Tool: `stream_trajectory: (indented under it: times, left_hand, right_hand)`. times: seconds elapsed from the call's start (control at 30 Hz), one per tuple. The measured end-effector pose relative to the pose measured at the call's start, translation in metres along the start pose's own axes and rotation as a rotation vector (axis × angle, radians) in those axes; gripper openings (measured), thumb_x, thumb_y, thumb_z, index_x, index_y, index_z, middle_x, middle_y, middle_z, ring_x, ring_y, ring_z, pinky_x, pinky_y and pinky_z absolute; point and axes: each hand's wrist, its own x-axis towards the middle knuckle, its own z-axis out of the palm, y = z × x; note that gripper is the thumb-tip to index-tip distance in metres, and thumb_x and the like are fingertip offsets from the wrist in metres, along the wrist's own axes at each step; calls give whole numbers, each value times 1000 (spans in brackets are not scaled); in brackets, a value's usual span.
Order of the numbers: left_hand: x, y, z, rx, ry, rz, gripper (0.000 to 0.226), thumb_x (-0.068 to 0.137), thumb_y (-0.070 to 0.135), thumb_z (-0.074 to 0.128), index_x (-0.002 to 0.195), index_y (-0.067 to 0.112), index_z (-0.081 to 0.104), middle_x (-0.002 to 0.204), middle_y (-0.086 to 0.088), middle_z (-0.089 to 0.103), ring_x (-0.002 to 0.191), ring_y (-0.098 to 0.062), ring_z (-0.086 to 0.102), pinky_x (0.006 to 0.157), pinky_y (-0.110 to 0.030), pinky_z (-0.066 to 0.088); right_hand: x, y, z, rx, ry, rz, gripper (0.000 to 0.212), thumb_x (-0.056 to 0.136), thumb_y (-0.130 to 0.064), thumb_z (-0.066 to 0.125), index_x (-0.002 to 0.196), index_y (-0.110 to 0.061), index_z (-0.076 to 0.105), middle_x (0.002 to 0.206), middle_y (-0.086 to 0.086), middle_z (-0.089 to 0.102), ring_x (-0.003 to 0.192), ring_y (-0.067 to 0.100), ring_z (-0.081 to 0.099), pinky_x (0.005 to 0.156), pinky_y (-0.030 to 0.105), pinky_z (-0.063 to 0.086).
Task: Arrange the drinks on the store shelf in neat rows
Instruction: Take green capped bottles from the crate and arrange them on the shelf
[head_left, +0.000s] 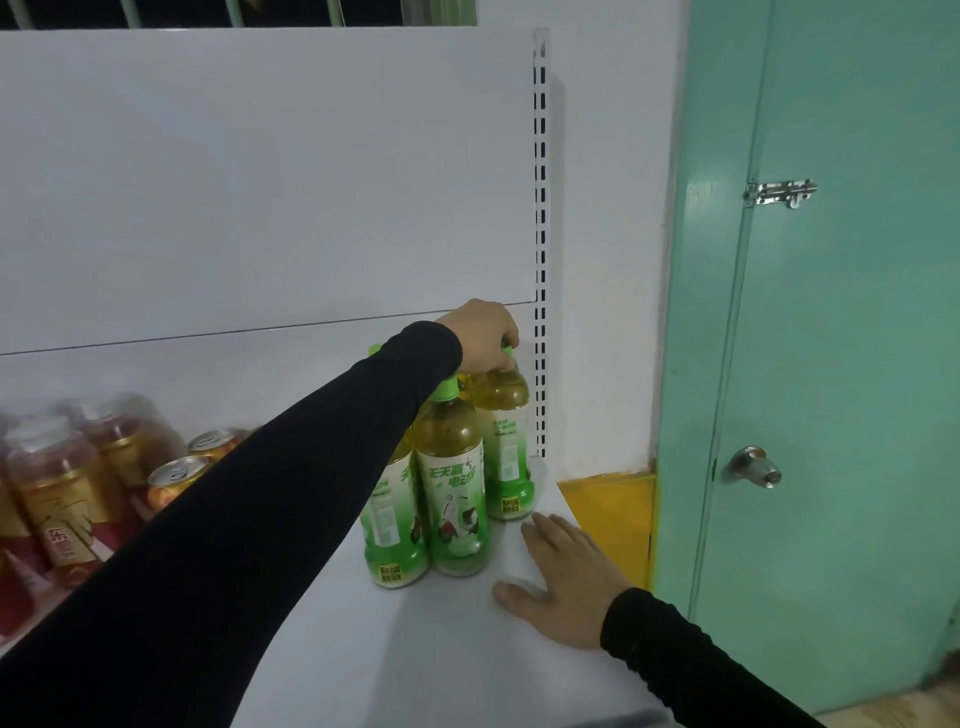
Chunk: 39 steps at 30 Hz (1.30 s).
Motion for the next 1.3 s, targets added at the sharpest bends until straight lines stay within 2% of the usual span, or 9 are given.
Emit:
stream_trajectory:
  times: [0.23, 0.47, 0.6, 0.67, 0.77, 0.9, 1.03, 1.13, 1.3]
  left_hand:
    - [-4, -2, 4, -78, -12, 25, 40, 95, 27, 65, 133, 17, 62, 136, -4, 56, 118, -20, 53, 87, -24, 39]
    - [-6, -4, 5, -59, -57, 45, 46, 94, 31, 66, 138, 20, 57, 140, -3, 53, 122, -22, 51, 92, -27, 41]
    - [-11, -9, -2, -111, -14, 37, 46, 94, 38, 65, 137, 21, 58, 135, -1, 57, 108, -15, 50, 87, -25, 38]
    - [-15, -15, -8, -136, 52, 28, 41, 97, 38, 60, 133, 20, 61, 130, 0, 61, 105, -13, 51, 88, -24, 39]
    - [-25, -29, -18, -184, 202, 23, 30, 99, 32, 57, 121, 17, 69, 120, 0, 68, 107, -16, 59, 91, -24, 42]
    - [-42, -53, -26, -293, 367, -34, 19, 95, 30, 62, 103, 18, 74, 104, 4, 71, 99, -13, 62, 86, -23, 44]
    - [-58, -82, -27, -320, 457, -126, 17, 93, 31, 64, 98, 18, 75, 99, 6, 71, 95, -11, 62, 81, -21, 39]
    - [-65, -104, -24, -300, 480, -191, 18, 94, 30, 64, 99, 16, 74, 101, 4, 72, 97, -13, 62, 82, -21, 39]
    - [-69, -133, -10, -255, 423, -272, 29, 95, 30, 64, 118, 13, 69, 110, -2, 68, 98, -15, 57, 82, -23, 38]
  right_hand:
    - [2, 0, 5, -59, 5, 0, 141, 42, -93, -17, 158, -17, 9, 166, 4, 0, 152, 21, -3, 122, 35, -1]
    - [1, -1, 4, -44, 12, 10, 139, 43, -93, -15, 158, -18, 9, 166, 3, 0, 152, 20, -2, 121, 33, -2]
    - [-1, -2, 1, -16, 24, 12, 140, 43, -94, -13, 157, -18, 14, 166, 2, 6, 152, 20, 3, 121, 33, 3]
    - [-3, -3, -3, 37, 57, 6, 129, 54, -94, -1, 156, -18, 22, 163, 1, 17, 150, 19, 16, 121, 31, 15]
    - [-3, 0, -15, 101, 269, -54, 76, 91, -70, 37, 148, -20, 40, 151, -3, 42, 134, 12, 43, 108, 23, 36]
    - [4, -1, -52, 138, 628, -124, 44, 96, -49, 52, 125, -19, 64, 122, -4, 65, 107, 11, 62, 89, 21, 48]
    - [18, -15, -102, 137, 842, -258, 34, 94, -41, 57, 112, -15, 70, 103, -1, 70, 94, 15, 65, 80, 29, 54]
    - [32, -29, -139, 114, 791, -236, 36, 97, -41, 55, 122, -17, 65, 116, -1, 65, 109, 15, 59, 89, 22, 42]
    - [66, -59, -173, 24, 711, -283, 42, 97, -44, 52, 130, -18, 59, 127, 0, 60, 119, 17, 54, 98, 26, 38]
